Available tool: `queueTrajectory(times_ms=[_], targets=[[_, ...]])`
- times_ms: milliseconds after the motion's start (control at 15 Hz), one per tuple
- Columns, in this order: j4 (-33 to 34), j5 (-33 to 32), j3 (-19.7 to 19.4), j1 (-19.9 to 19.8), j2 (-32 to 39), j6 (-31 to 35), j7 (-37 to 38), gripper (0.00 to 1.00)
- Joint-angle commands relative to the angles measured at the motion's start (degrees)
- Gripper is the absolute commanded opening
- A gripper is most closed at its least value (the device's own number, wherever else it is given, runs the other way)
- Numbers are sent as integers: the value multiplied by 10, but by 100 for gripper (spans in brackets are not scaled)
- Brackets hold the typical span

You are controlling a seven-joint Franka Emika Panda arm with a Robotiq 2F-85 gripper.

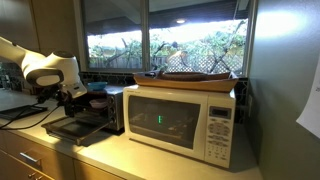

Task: Remove the purple plate from the oven and stack it on top of the blue plate, flip the stacked plates upside down on top of the oven

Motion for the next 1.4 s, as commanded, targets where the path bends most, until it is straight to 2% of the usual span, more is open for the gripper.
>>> queueTrajectory(times_ms=[0,333,667,867,1067,1133,1200,1333], targets=[[0,72,-25,16,37,77,-42,100],[12,194,-40,34,72,161,-110,100],[27,296,-44,53,102,198,-173,100],[36,341,-41,55,117,218,-206,92],[46,377,-37,55,132,233,-234,94],[47,385,-37,54,136,234,-240,84],[49,387,-37,52,139,232,-246,68],[52,391,-37,48,143,229,-250,51]])
